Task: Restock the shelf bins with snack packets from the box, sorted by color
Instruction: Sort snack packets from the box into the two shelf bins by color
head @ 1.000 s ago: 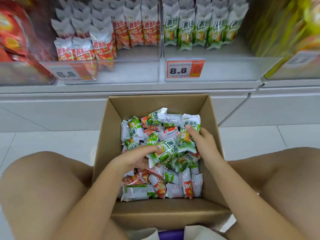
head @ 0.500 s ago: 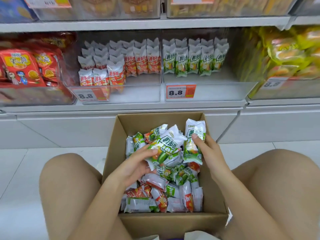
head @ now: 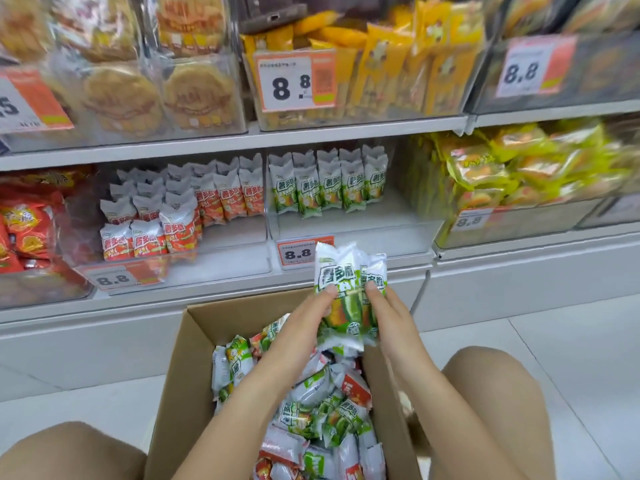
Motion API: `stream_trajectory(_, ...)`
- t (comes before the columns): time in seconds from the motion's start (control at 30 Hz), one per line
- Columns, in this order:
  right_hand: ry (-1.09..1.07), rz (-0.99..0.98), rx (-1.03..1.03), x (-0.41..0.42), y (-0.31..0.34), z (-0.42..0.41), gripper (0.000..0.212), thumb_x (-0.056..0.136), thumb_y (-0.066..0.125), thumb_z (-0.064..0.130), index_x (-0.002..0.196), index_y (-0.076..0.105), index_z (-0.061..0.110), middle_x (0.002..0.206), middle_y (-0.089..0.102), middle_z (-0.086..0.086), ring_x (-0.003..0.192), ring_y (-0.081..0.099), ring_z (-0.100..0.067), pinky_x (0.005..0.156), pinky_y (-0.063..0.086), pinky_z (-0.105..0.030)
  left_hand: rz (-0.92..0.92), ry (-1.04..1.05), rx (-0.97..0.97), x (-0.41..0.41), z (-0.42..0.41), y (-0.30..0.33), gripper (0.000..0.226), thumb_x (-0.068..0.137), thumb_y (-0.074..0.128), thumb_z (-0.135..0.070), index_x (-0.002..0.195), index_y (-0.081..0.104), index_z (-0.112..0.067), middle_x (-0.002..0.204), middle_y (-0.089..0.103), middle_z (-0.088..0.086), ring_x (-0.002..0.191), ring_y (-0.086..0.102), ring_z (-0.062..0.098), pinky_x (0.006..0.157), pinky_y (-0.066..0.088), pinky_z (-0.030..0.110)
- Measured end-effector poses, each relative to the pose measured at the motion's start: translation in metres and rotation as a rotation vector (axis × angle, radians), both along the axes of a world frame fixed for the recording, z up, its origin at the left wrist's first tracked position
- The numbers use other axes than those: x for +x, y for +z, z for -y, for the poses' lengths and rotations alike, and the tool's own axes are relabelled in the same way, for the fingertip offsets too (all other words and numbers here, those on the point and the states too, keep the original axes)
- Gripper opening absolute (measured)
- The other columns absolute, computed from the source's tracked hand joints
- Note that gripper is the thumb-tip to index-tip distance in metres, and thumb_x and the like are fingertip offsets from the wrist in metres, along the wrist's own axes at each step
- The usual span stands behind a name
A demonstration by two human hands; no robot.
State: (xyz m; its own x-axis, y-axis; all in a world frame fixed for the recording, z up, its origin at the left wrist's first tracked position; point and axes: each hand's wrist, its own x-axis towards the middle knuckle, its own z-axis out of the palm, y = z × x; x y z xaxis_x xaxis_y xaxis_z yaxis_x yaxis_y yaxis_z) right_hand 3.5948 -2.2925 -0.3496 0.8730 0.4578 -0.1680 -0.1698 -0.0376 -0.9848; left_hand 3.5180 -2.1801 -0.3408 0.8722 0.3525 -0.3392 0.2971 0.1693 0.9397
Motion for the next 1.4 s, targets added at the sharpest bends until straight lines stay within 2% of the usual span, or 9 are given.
stream_trajectory(0.1,0.025,0.031,0.008,0.025,0.011,0.003,0.047,0.100,0.039,0.043,0.144,0.039,0.025,0.140,0.041,0.016,0.129,0.040,-0.002,0.098,0.028,-0.011,0.023,-0.016,-0.104,0.030,0.003,0.001,0.078,0.058,0.057,-0.085,0.121,0.062,-0.040,0.129,0.060,-0.010,0.128,0.048,0.012,0.113,0.030,0.043)
stream_trajectory(0.2,0.073,0.053,0.087,0.048,0.022,0.003,0.071,0.084,0.046,0.071,0.143,0.042,0.031,0.140,0.048,0.018,0.129,0.045,-0.002,0.110,0.031,-0.023,0.074,-0.070,-0.104,0.066,0.009,0.012,0.053,0.077,0.053,-0.071,0.115,0.067,-0.035,0.123,0.066,-0.004,0.122,0.056,0.016,0.111,0.034,0.045)
stream_trajectory(0.27,0.097,0.094,0.094,0.069,0.028,0.005,0.057,0.078,0.056,0.063,0.128,0.052,0.037,0.118,0.066,0.016,0.111,0.061,-0.003,0.096,0.049,-0.026,0.106,-0.091,-0.098,0.092,0.011,0.019,0.042,0.090,0.046,-0.049,0.118,0.065,-0.025,0.118,0.069,0.003,0.115,0.061,0.018,0.108,0.039,0.044)
stream_trajectory(0.4,0.105,0.135,0.051,0.131,0.033,0.007,0.060,0.072,0.068,0.061,0.124,0.055,0.033,0.113,0.068,0.009,0.106,0.064,-0.008,0.096,0.048,-0.034,0.141,-0.161,-0.150,0.147,0.003,0.040,0.045,0.096,0.032,-0.024,0.130,0.055,-0.005,0.127,0.062,0.017,0.106,0.060,0.024,0.092,0.048,0.036)
stream_trajectory(0.63,0.147,0.175,0.126,0.200,0.024,0.015,0.041,0.087,0.060,0.041,0.126,0.050,0.041,0.110,0.068,0.017,0.097,0.066,0.002,0.080,0.052,-0.018,0.107,-0.404,0.097,0.225,-0.012,0.055,0.044,0.083,0.042,-0.032,0.118,0.059,-0.011,0.103,0.067,0.010,0.083,0.062,0.017,0.077,0.053,0.028)
stream_trajectory(0.87,0.229,0.172,0.172,0.215,0.021,0.024,0.048,0.078,0.056,0.042,0.126,0.051,0.042,0.105,0.070,0.020,0.098,0.067,0.000,0.079,0.053,-0.015,0.084,-0.671,0.257,0.258,-0.035,0.053,0.067,0.064,0.075,-0.064,0.114,0.064,-0.021,0.110,0.067,0.003,0.100,0.062,0.023,0.087,0.048,0.035)
stream_trajectory(0.93,0.228,0.181,0.140,0.215,0.023,0.022,0.045,0.076,0.056,0.046,0.121,0.052,0.048,0.101,0.069,0.025,0.095,0.066,0.004,0.077,0.051,-0.013,0.095,-0.714,0.246,0.258,-0.038,0.051,0.083,0.061,0.078,-0.060,0.126,0.056,-0.014,0.123,0.065,0.009,0.114,0.061,0.028,0.097,0.048,0.037)
stream_trajectory(1.07,0.175,0.212,0.094,0.215,0.023,0.015,0.030,0.087,0.060,0.047,0.117,0.055,0.049,0.101,0.069,0.024,0.093,0.063,0.009,0.078,0.048,-0.009,0.127,-0.668,0.168,0.260,-0.045,0.041,0.086,0.060,0.083,-0.052,0.130,0.052,-0.013,0.124,0.064,0.009,0.113,0.062,0.027,0.090,0.052,0.034)
stream_trajectory(1.4,0.079,0.217,-0.002,0.216,0.019,-0.004,0.045,0.088,0.046,0.064,0.129,0.054,0.046,0.117,0.065,0.017,0.114,0.057,-0.001,0.098,0.043,-0.026,0.120,-0.531,0.134,0.271,-0.063,0.026,0.088,0.064,0.081,-0.041,0.137,0.046,-0.007,0.132,0.055,0.024,0.120,0.054,0.041,0.104,0.041,0.054)
